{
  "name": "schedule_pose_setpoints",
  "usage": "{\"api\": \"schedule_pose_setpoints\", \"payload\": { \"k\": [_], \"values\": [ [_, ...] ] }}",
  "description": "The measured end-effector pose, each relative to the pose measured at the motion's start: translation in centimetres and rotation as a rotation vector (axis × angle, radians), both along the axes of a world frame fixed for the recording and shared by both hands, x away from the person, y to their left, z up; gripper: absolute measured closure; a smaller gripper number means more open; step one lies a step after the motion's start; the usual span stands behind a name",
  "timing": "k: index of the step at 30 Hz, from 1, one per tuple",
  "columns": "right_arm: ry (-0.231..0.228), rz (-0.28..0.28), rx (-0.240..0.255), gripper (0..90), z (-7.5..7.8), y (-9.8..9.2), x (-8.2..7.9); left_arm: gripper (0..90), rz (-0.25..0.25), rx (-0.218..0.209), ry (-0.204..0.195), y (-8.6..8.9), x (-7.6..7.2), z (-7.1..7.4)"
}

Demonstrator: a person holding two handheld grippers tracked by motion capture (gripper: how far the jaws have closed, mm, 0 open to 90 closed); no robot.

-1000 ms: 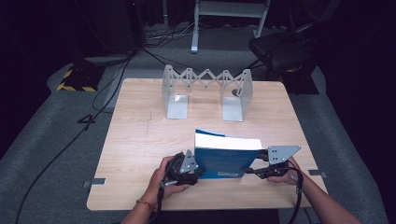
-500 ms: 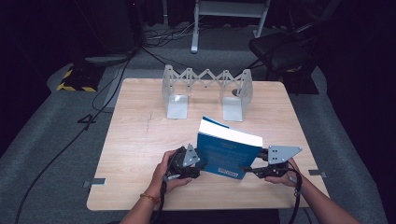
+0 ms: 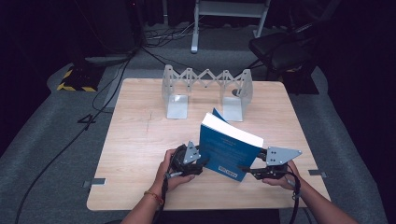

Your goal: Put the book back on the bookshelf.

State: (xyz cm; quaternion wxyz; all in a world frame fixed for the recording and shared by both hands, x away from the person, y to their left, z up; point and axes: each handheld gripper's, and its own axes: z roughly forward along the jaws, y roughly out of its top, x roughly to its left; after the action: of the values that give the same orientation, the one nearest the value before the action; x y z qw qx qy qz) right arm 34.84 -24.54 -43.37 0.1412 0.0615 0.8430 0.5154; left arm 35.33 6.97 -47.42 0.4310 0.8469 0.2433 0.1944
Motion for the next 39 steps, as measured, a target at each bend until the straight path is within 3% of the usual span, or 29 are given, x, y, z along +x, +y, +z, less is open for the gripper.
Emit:
{"api": "schedule_pose_setpoints", "payload": {
  "k": [5,10,12,20,29,39],
  "values": [
    [0.002,-0.036,0.019,55.5,0.5,0.3,-0.3,39.4,-0.003,-0.006,0.006,-0.1,0.1,-0.1],
    [0.014,-0.057,0.034,57.1,0.8,0.4,-0.5,32.3,-0.010,0.034,0.046,-0.5,0.4,-1.0],
    [0.018,-0.062,0.036,57.7,0.8,0.5,-0.5,31.7,-0.014,0.024,0.060,-0.4,0.5,-1.1],
    [0.022,-0.078,0.046,57.9,0.8,0.4,-0.5,30.8,0.009,-0.007,0.066,-0.7,0.5,-1.1],
    [0.008,-0.074,0.041,57.5,1.0,0.4,-0.5,29.1,0.016,-0.007,0.068,-0.8,0.4,-1.1],
    [-0.021,-0.095,0.090,56.9,2.4,0.3,-0.8,25.3,0.031,-0.006,0.073,-1.6,0.6,-1.1]
  ]
}}
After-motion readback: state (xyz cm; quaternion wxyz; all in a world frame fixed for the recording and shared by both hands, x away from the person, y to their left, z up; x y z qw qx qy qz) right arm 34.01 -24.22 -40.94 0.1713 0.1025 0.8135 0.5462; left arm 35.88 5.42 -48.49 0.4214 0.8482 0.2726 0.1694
